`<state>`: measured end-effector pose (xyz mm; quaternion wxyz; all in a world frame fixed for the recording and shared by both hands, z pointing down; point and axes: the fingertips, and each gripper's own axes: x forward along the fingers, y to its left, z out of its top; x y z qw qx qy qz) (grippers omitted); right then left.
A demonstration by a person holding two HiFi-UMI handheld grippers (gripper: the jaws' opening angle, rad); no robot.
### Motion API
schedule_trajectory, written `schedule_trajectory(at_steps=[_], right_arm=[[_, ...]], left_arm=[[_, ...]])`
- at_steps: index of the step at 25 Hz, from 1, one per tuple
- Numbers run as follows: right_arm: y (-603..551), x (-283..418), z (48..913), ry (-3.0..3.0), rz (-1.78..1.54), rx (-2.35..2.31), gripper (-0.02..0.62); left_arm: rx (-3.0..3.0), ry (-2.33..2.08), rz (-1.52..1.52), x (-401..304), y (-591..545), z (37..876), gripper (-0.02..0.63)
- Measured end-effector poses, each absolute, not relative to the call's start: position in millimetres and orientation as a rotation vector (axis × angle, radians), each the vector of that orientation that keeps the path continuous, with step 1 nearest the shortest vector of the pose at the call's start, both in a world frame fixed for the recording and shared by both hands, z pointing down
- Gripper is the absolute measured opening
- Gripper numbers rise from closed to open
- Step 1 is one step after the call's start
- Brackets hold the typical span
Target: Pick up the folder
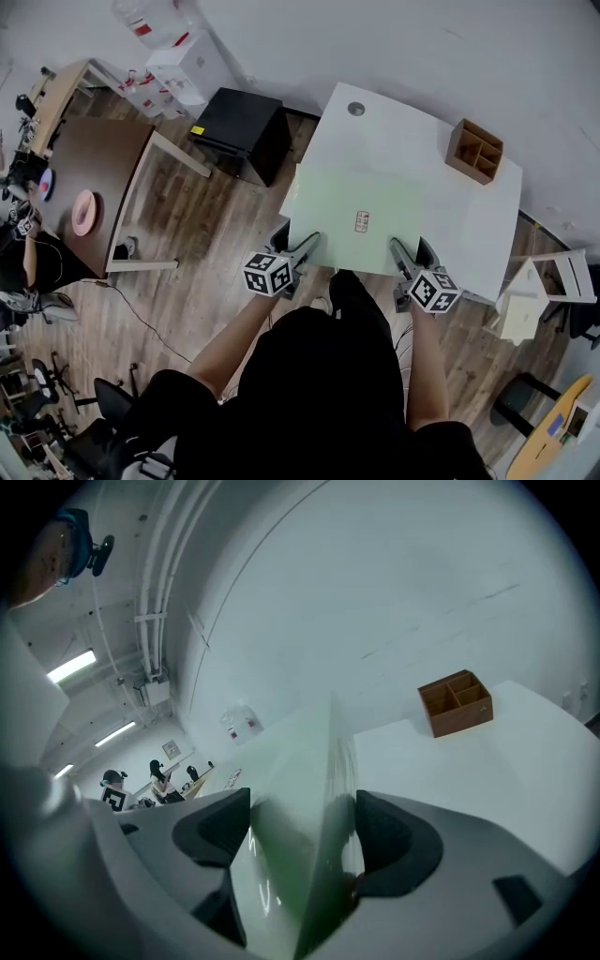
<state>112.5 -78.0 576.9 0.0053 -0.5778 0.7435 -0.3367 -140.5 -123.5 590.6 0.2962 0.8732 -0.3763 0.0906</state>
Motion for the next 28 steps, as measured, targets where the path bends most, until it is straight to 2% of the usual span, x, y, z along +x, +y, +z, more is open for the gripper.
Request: schedule_trajectory(at_steps=[12, 28], right_arm=[[6, 134, 530, 2.185, -0.901, -1.971, 0.359], [57, 233, 461, 1.928, -0.773, -2.101, 0.357]], left_arm=[[2.432, -0.841, 0.227, -107, -78, 553, 0.356], [2.608, -0.701, 0.204, 13, -76, 470, 0.356]])
